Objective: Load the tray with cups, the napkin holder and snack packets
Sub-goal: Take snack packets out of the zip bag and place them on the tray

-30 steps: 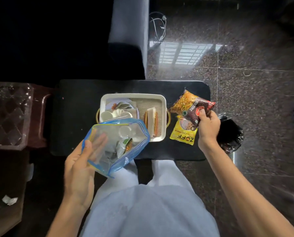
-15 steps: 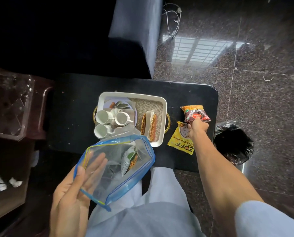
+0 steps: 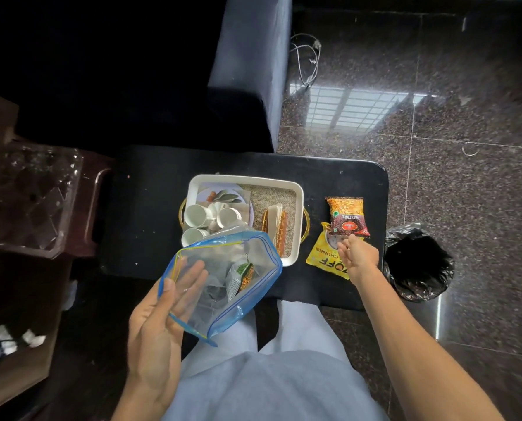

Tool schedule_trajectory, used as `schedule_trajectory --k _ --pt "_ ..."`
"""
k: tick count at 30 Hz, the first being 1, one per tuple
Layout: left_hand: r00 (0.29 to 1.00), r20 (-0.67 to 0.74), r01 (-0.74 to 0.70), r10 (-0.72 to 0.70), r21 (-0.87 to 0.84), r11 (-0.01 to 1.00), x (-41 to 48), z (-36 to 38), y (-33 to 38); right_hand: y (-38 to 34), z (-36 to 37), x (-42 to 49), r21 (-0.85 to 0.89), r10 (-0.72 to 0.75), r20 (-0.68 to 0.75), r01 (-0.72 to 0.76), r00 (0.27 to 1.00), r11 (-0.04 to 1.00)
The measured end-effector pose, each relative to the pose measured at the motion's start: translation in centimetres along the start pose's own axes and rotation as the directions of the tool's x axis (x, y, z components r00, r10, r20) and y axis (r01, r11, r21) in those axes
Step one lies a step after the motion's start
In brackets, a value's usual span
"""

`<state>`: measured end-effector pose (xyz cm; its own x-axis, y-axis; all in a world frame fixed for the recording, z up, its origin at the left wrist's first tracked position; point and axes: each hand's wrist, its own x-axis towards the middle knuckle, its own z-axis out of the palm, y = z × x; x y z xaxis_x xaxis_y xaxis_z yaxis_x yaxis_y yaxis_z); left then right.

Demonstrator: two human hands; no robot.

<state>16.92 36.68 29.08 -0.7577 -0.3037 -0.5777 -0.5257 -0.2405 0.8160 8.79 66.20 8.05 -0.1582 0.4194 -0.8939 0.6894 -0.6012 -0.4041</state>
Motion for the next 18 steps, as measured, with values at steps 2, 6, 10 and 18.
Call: schedule_trajectory --k 2,6,10,18 --pt "1.0 -0.004 -0.005 0.005 -0.031 0.999 0.1 -0.5 0.5 -0.3 -0.2 -4.0 -0.036 -0.167 0.092 0.171 0.982 0.985" --pt "1.0 0.016 -0.015 0.016 -0.058 0.998 0.5 -1.7 1.2 -0.6 0.0 -15.1 -0.047 -0.543 0.458 0.629 0.704 0.776" --pt "0.995 0.094 -0.007 0.012 -0.055 0.998 0.7 -3.3 2.2 0.4 2.0 -23.9 -0.07 -0.407 0.891 0.946 0.202 0.315" --pt "0.967 0.251 -0.037 0.034 0.008 0.999 1.3 -7.9 4.4 10.0 13.3 -24.0 0.033 0.319 0.912 0.73 0.257 -0.683"
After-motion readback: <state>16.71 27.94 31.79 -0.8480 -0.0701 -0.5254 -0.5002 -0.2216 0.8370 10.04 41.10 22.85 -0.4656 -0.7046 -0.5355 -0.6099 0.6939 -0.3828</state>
